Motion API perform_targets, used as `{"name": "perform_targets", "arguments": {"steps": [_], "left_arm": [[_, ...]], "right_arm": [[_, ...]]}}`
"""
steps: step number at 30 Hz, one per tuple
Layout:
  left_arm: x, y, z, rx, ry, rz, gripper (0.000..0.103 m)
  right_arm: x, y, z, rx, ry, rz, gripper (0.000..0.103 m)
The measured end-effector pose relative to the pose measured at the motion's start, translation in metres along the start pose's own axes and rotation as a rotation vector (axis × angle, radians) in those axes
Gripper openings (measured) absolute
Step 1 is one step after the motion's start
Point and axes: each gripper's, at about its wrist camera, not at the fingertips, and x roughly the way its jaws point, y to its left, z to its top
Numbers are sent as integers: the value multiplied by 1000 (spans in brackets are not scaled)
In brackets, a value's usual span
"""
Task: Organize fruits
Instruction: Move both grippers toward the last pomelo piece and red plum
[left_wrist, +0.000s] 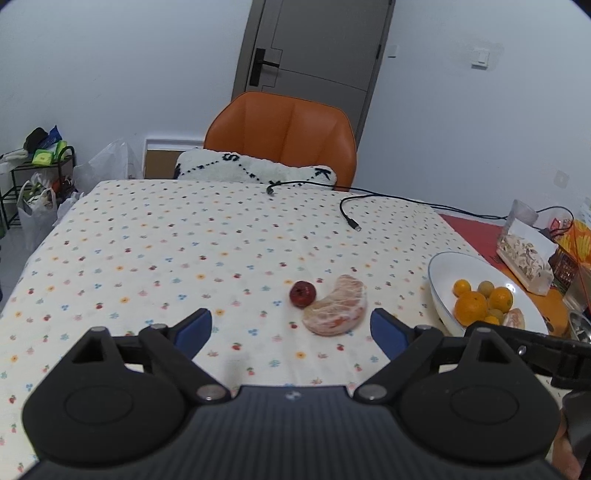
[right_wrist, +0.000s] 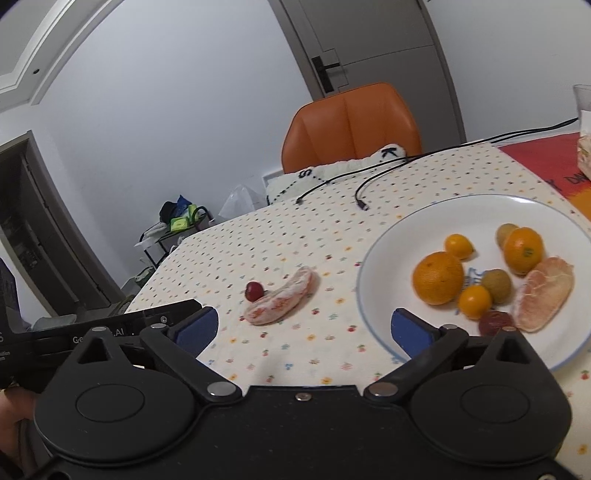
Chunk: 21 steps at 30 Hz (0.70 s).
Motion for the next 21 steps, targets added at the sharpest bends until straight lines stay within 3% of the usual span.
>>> {"name": "perform_targets", "arguments": {"steps": [12,21], "left_arm": [[-6,24,3,-16,0,8,94],[-4,40,2,-27,6,9,94]], "right_arm": [[26,23,2,-33,36,15,103],[46,37,1,-50,72,16,93]]}}
